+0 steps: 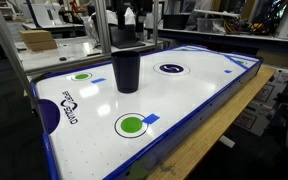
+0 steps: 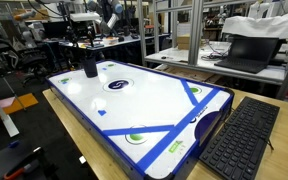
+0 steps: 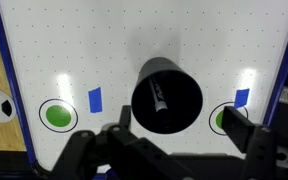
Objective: Put the marker in the cup
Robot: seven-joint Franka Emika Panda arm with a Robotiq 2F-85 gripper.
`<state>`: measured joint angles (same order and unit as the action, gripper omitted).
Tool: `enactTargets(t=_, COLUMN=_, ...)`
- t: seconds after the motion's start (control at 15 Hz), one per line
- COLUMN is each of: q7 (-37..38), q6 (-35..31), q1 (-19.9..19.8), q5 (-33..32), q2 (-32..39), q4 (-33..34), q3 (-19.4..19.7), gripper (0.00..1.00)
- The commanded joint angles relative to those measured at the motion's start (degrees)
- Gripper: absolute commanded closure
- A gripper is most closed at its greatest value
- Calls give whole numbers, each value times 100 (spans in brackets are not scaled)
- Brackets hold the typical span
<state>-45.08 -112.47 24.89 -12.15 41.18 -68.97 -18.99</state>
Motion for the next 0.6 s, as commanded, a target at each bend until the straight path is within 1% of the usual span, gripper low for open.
enactTargets(t=0.0, q7=-26, q6=460, q1=-96, q5=114, q2=-72, q4=139, q3=-9, gripper=0)
enactTargets(t=0.33, q7=206, q6=976, q1=-306, q5=179, q2=-188, q4=115, q3=39, gripper=0)
enactTargets(t=0.53, q7=382, q6=936, q1=-480, q5=206, q2=-320, q4=-48, q3=39, gripper=0)
